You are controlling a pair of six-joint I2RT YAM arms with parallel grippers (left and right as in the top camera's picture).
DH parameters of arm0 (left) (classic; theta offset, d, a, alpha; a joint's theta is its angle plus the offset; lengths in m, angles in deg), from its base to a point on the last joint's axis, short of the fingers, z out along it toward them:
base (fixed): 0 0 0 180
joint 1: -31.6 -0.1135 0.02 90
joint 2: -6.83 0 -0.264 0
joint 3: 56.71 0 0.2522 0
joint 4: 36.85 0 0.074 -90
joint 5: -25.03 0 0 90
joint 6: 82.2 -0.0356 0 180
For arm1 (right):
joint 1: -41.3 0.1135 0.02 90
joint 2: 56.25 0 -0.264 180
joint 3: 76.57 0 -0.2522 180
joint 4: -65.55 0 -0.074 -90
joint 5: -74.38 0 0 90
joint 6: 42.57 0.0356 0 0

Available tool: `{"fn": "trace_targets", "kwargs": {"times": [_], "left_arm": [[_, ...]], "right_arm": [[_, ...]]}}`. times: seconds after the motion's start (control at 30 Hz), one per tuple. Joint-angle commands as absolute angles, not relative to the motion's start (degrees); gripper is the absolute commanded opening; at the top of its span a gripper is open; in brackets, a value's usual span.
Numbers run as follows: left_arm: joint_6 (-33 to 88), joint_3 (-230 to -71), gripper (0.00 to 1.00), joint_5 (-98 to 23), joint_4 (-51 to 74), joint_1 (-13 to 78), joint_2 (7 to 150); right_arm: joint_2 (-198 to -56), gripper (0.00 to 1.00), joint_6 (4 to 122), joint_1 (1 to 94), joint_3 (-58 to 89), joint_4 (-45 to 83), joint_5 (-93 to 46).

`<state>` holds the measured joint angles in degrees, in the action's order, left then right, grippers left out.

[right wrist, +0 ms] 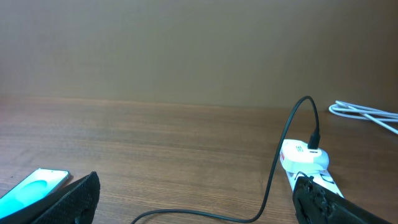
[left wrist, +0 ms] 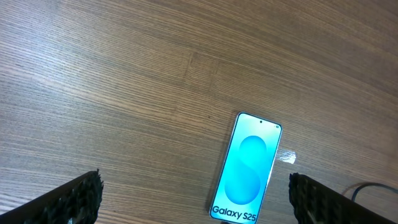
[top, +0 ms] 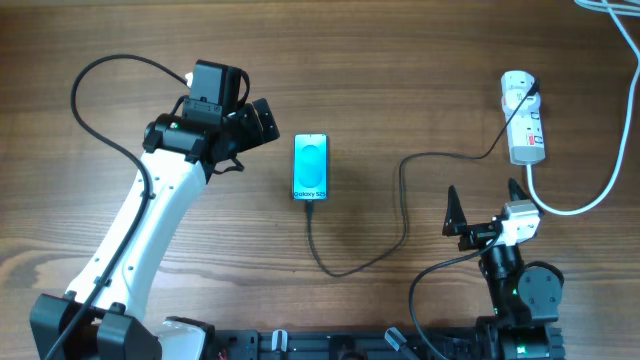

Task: Plug charger to phone and switch on socket

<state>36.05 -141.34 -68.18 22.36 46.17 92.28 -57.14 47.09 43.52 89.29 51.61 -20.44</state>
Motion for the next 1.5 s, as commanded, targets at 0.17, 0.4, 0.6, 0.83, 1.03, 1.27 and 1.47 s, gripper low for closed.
{"fn": "trace_targets", "kwargs": {"times": [0.17,0.4,0.6,0.83,1.03,1.27,1.47], "left_arm": [[36.5,-141.4,1.0,-69.3,22.5,45.9,93.0],[36.4,-141.1,1.0,-73.8,21.8,45.8,90.4],[16.6,-134.5,1.0,-55.9,2.8,45.9,90.0],[3.3,-133.8,1.0,-45.8,5.5,45.8,87.0],[3.3,-130.7,1.0,-53.6,6.5,45.4,81.5],[3.3,-118.4,1.0,-53.5,5.3,41.3,65.7],[3.8,-105.8,1.0,-53.5,-5.0,38.1,53.1]], "right_arm": [[-56.5,1.0,46.1,43.7,89.3,51.7,-19.5],[-56.5,1.0,46.1,43.7,89.3,51.7,-19.5],[-56.5,1.0,46.1,43.7,89.3,51.7,-19.5],[-56.5,1.0,46.1,43.7,89.3,51.8,-19.5],[-56.5,1.0,46.1,43.7,89.3,51.7,-19.5],[-56.5,1.0,46.1,43.7,89.3,51.8,-19.5],[-56.5,1.0,46.1,43.7,89.3,51.7,-19.5]]}}
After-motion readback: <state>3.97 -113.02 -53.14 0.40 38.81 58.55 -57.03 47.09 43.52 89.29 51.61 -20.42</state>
